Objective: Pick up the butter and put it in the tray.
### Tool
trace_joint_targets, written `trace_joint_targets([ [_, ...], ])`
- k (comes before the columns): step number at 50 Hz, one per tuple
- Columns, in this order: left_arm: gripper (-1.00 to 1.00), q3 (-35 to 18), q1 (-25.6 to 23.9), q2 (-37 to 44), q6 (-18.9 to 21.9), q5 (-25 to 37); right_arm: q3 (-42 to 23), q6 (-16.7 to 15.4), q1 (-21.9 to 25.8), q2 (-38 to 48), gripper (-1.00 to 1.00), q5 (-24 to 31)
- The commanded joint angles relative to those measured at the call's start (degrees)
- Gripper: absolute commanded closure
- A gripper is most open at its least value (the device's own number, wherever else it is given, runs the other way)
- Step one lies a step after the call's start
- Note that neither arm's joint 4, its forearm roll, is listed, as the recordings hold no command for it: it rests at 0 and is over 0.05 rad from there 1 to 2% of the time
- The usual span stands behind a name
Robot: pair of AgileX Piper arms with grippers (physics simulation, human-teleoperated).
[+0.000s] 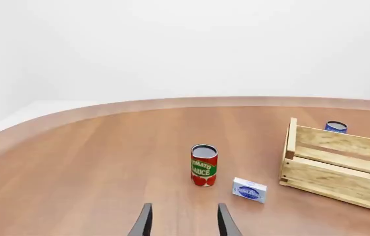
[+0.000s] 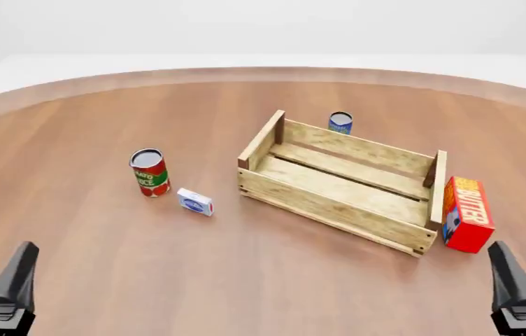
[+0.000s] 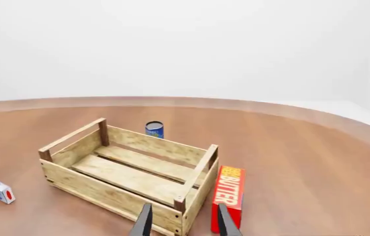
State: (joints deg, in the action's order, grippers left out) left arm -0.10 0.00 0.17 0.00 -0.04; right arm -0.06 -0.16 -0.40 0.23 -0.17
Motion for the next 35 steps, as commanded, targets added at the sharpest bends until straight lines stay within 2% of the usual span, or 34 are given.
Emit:
trace_joint_targets([
  [1,-1.00,-0.1,0.0,0.3,0.0,-0.1,-0.1,-0.4,-0.9,0.5,-1.00,-0.2],
  [17,-1.00,-0.1,0.0,0.3,0.0,-0.1,-0.6,-1.7,-1.0,1.9,-1.00,-0.7],
  [25,-1.00,-0.1,0.0,0.3,0.0,-0.1,-0.3,-3.0,-4.1,5.1,-1.00,-2.7],
  [35,-1.00,-0.1,0.0,0.3,0.0,-0.1,-0.2,-3.0,-7.0,8.3,-1.00,-4.6],
])
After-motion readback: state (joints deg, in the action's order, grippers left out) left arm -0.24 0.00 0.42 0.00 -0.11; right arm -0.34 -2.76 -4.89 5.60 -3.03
